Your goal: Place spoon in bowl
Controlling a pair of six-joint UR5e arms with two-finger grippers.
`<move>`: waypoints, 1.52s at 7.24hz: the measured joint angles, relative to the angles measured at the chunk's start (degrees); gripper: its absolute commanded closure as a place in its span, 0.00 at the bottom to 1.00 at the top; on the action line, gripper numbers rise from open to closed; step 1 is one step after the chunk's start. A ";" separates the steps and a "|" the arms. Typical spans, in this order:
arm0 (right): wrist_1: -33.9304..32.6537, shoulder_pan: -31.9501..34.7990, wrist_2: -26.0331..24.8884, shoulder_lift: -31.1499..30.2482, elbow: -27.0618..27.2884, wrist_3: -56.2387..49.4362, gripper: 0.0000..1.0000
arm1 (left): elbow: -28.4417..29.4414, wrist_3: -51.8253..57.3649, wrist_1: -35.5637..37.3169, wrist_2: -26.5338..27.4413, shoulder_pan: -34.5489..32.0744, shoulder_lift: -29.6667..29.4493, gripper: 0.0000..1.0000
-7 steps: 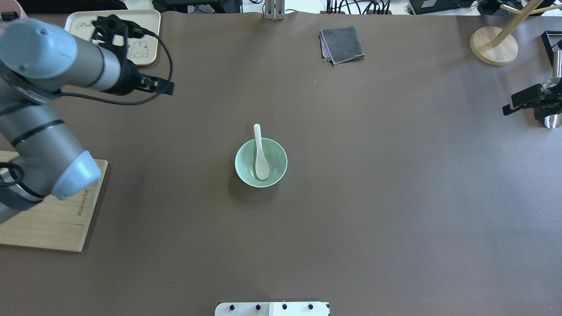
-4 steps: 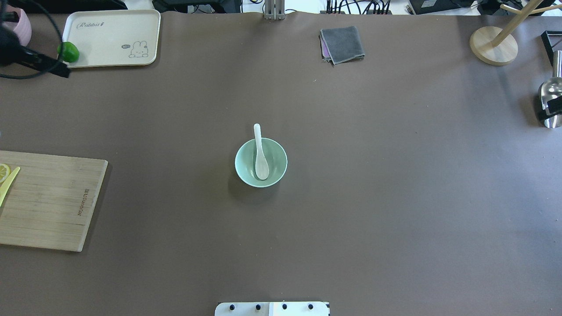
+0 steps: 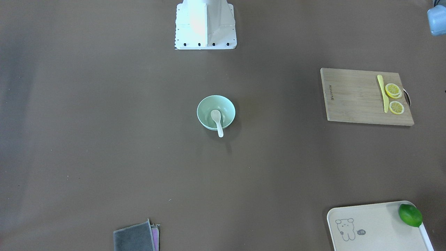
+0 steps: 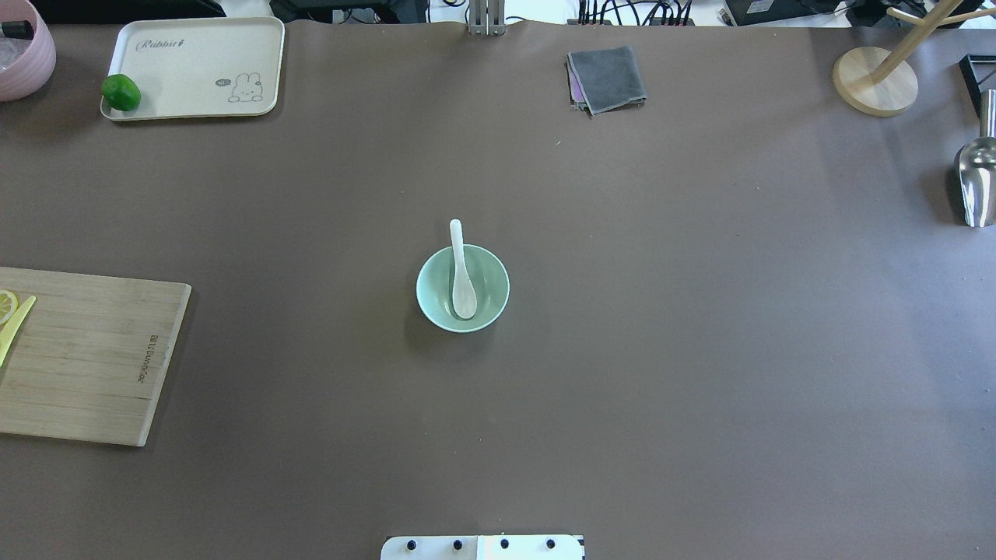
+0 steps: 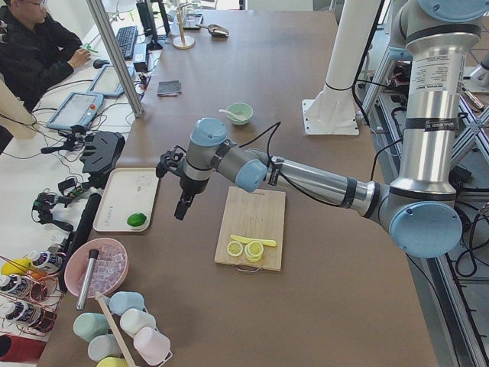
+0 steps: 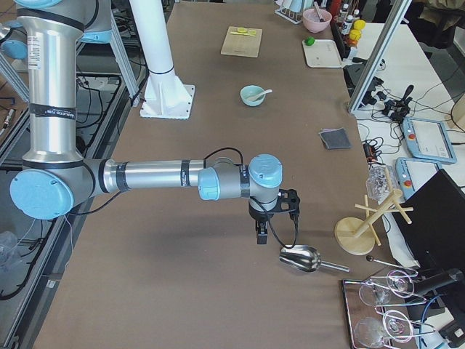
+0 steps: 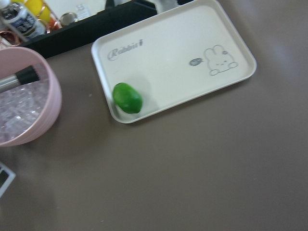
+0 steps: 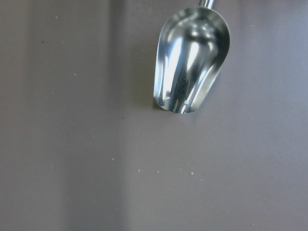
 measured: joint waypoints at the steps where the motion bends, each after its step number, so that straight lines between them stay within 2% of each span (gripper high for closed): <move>1: -3.90 1.91 -0.26 0.15 0.18 -5.41 0.00 | 2.24 0.07 -0.26 0.94 -1.08 0.78 0.02; 2: -6.30 2.77 -0.64 0.21 0.31 -7.90 0.00 | 3.44 0.08 -0.16 0.50 -2.16 1.16 0.02; 4: -7.39 2.99 0.19 0.11 0.07 -8.44 0.00 | 4.08 0.22 2.36 -5.99 -5.04 1.41 0.02; 6: -7.27 2.97 2.00 -0.04 -0.08 -8.33 0.00 | 3.87 3.12 3.84 -9.76 -7.65 3.64 0.02; 11: -7.04 2.94 2.83 -0.10 -0.10 -8.31 0.00 | 4.20 4.81 4.06 -10.69 -9.01 5.01 0.02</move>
